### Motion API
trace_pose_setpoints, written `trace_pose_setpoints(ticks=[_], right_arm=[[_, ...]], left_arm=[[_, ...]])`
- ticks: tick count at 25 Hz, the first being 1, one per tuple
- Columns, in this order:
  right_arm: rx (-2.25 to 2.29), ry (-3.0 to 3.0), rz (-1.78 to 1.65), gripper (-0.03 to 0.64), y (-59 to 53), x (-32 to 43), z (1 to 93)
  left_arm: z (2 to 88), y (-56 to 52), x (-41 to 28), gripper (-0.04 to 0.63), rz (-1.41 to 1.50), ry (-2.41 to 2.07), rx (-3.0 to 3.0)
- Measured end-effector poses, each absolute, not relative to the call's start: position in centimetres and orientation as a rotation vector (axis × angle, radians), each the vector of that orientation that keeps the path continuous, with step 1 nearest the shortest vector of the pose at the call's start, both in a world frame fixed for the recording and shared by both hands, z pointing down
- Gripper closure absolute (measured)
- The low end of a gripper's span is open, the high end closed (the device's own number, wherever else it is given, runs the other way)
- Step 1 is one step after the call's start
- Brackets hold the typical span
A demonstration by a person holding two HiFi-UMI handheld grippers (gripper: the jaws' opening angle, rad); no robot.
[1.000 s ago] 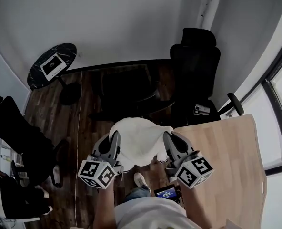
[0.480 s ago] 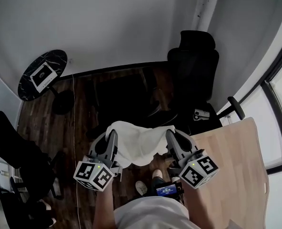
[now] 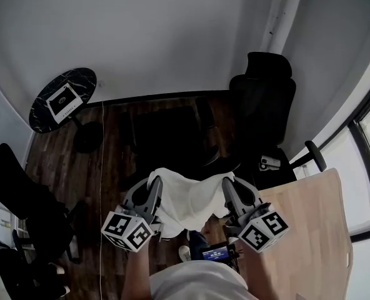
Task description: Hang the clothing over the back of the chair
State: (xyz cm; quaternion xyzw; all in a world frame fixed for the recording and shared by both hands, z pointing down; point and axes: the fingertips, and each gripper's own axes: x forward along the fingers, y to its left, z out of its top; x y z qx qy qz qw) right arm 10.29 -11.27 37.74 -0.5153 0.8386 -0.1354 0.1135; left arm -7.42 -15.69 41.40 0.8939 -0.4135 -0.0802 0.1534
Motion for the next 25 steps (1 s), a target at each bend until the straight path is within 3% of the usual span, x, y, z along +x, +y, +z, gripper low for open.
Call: trace_pose_setpoints(ticks=[7, 17, 25], right_arm=[[-1.481, 2.438, -0.412, 0.598, -12.2, 11.3, 36.8], [-1.466, 2.416, -0.304, 0.598, -13.4, 12.6, 33.1], [-1.625, 2.448, -0.11, 0.598, -15.7, 11.9, 31.8]], left_arm=[[39.8, -15.8, -7.2, 0.571, -0.297, -1.113, 2.625], [38.5, -17.0, -11.9, 0.571, -0.319, -1.266, 2.54], [38.1, -19.8, -13.1, 0.571, -0.109, -1.445, 2.549]])
